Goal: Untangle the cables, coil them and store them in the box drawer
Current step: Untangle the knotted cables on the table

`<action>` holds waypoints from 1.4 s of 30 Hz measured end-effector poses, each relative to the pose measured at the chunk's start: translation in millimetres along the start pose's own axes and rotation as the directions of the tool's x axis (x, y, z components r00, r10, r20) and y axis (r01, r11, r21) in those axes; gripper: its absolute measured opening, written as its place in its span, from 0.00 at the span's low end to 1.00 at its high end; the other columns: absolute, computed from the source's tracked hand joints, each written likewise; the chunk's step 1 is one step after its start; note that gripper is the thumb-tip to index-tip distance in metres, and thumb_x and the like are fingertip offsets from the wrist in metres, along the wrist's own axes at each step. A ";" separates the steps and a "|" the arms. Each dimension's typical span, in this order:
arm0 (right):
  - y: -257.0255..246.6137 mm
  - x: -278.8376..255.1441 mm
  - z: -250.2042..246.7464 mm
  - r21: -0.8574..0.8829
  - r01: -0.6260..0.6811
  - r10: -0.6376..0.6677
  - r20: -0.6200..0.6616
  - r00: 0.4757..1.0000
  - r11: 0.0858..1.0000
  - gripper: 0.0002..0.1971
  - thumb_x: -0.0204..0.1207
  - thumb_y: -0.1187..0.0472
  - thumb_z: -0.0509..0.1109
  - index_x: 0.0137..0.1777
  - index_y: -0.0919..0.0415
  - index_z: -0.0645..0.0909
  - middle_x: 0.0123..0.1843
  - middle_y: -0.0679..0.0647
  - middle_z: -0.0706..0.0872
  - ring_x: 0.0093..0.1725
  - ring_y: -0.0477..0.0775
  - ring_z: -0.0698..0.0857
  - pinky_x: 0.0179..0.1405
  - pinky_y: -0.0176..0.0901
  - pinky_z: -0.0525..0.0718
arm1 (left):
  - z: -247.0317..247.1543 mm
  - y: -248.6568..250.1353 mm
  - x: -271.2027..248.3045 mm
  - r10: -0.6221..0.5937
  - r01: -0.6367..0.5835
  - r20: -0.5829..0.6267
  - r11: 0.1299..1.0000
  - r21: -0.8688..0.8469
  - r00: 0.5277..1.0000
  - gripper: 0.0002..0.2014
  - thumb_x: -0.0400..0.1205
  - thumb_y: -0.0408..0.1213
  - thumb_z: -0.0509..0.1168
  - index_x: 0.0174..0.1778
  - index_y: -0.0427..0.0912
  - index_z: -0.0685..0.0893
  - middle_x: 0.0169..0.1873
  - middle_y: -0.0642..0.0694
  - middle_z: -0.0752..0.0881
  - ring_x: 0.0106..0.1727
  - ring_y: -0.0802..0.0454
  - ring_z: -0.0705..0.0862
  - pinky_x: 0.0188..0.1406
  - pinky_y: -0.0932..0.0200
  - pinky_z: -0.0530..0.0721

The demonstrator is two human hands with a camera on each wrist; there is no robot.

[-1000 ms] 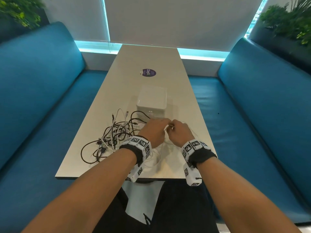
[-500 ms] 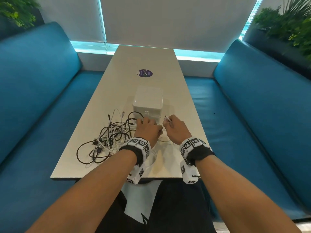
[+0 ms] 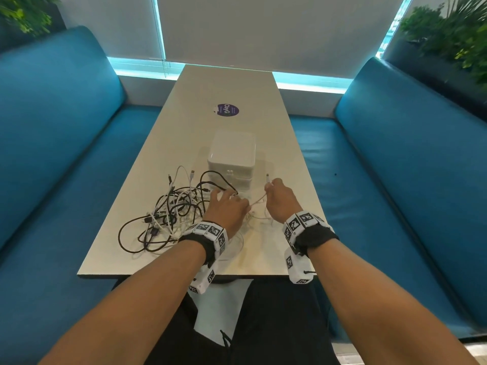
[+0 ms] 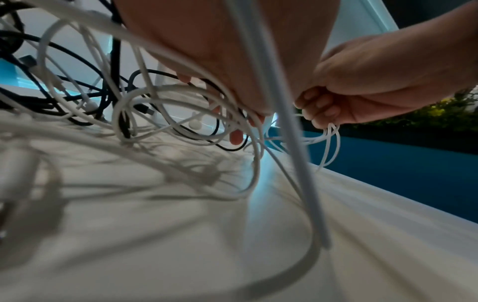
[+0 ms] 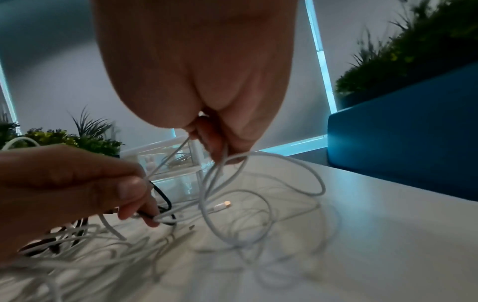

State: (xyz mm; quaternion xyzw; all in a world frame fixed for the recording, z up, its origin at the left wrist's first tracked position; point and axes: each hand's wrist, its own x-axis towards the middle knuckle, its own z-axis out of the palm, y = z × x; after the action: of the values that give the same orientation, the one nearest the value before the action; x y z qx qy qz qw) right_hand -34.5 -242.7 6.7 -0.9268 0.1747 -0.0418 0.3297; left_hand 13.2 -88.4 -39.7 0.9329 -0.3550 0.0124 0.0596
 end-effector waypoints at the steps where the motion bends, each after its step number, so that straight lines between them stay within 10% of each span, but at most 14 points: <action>1: 0.0 -1.5 0.7 0.022 0.007 -0.008 0.024 1.000 1.000 0.17 0.90 0.55 0.52 0.60 0.70 0.72 0.51 0.67 0.84 0.49 0.68 0.83 0.42 0.51 0.76 | 1.7 1.3 -0.6 0.023 -0.023 0.008 1.000 0.018 1.000 0.13 0.91 0.45 0.51 0.56 0.52 0.82 0.61 0.50 0.87 0.80 0.45 0.67 0.78 0.33 0.53; 15: -30.8 -7.0 12.4 0.197 0.133 -0.163 0.143 0.976 0.971 0.11 0.90 0.54 0.52 0.52 0.58 0.73 0.41 0.50 0.79 0.39 0.48 0.77 0.35 0.40 0.70 | -5.0 4.9 -4.1 0.040 -0.038 0.033 0.997 -0.061 0.999 0.19 0.91 0.46 0.47 0.75 0.51 0.75 0.72 0.51 0.81 0.83 0.45 0.62 0.80 0.34 0.50; 23: -32.6 -6.5 16.0 0.098 0.278 -0.291 0.171 0.941 0.956 0.11 0.88 0.57 0.54 0.52 0.62 0.76 0.47 0.60 0.86 0.45 0.58 0.83 0.45 0.50 0.78 | -10.7 -4.9 -6.3 0.027 -0.018 0.095 0.996 -0.090 0.995 0.17 0.90 0.47 0.51 0.67 0.51 0.82 0.74 0.48 0.79 0.80 0.42 0.67 0.79 0.36 0.54; 29: -9.4 -3.5 6.5 0.030 0.238 -0.240 0.151 0.959 0.971 0.09 0.87 0.57 0.56 0.49 0.54 0.77 0.38 0.49 0.82 0.40 0.54 0.81 0.36 0.35 0.76 | -3.7 -15.0 -9.9 0.043 -0.043 0.084 0.999 -0.005 0.996 0.10 0.89 0.46 0.55 0.54 0.56 0.83 0.57 0.56 0.87 0.74 0.44 0.72 0.76 0.34 0.57; 31: -10.6 -2.3 6.3 0.117 0.197 -0.212 0.132 0.968 0.973 0.11 0.87 0.55 0.56 0.50 0.54 0.78 0.42 0.53 0.84 0.41 0.55 0.84 0.42 0.43 0.84 | -2.3 -12.0 -9.6 0.058 -0.059 0.084 0.998 0.013 0.995 0.10 0.89 0.45 0.55 0.50 0.56 0.82 0.53 0.56 0.87 0.71 0.44 0.74 0.75 0.34 0.57; 38: -27.7 -8.1 19.9 -0.010 0.351 -0.344 0.176 0.922 0.936 0.16 0.87 0.52 0.58 0.42 0.59 0.80 0.39 0.55 0.84 0.40 0.55 0.80 0.40 0.45 0.71 | -3.5 -1.9 -9.2 0.103 -0.114 0.113 0.989 0.092 0.988 0.19 0.91 0.48 0.49 0.74 0.49 0.76 0.71 0.47 0.81 0.77 0.44 0.69 0.79 0.35 0.54; 42: -21.4 -9.5 22.4 -0.090 0.351 -0.327 0.207 0.922 0.932 0.17 0.87 0.51 0.56 0.41 0.58 0.78 0.41 0.57 0.86 0.42 0.57 0.81 0.42 0.48 0.75 | -2.2 -7.2 -13.3 0.118 -0.132 0.120 0.985 0.115 0.986 0.18 0.91 0.50 0.50 0.68 0.53 0.81 0.66 0.49 0.84 0.72 0.45 0.73 0.78 0.36 0.57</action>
State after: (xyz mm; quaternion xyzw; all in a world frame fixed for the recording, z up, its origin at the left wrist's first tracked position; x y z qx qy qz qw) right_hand -32.7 -210.5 3.1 -0.9616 -0.0183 0.0007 0.2739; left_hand 8.0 -74.0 -39.1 0.9098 -0.4143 -0.0147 -0.0190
